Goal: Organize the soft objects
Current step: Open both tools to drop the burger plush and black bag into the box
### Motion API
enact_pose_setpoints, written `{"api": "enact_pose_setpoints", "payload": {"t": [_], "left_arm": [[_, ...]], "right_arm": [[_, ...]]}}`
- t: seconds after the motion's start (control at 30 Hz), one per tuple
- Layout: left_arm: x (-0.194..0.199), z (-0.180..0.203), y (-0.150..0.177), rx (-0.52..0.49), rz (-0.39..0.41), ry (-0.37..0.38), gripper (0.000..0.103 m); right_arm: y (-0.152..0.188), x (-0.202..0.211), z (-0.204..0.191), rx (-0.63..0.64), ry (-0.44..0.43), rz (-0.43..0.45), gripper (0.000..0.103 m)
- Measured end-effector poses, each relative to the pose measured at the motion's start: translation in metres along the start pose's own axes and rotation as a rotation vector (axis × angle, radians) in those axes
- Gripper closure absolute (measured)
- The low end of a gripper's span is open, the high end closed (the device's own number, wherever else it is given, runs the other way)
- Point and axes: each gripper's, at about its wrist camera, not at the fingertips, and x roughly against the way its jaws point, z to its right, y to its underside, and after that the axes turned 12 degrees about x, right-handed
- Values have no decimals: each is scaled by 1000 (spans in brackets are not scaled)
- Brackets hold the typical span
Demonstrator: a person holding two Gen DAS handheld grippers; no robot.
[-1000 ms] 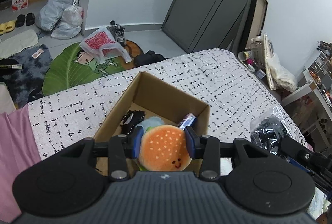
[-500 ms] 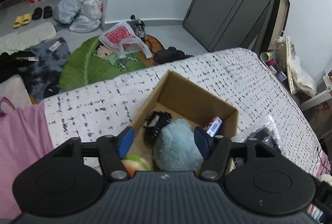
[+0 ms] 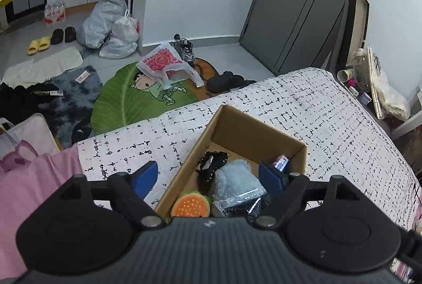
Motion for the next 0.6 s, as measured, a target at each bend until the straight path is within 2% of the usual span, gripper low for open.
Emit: {"api": "enact_pose_setpoints", "payload": {"t": [0.27, 0.43, 0.6], "left_arm": [[10, 15, 13, -28, -14, 13, 18], [16, 29, 24, -48, -16, 14, 18], [22, 47, 37, -73, -26, 32, 18]], "right_arm": [[3, 20, 15, -6, 38, -8, 28], [7, 35, 24, 0, 57, -19, 13], [9, 53, 37, -4, 72, 0, 7]]}}
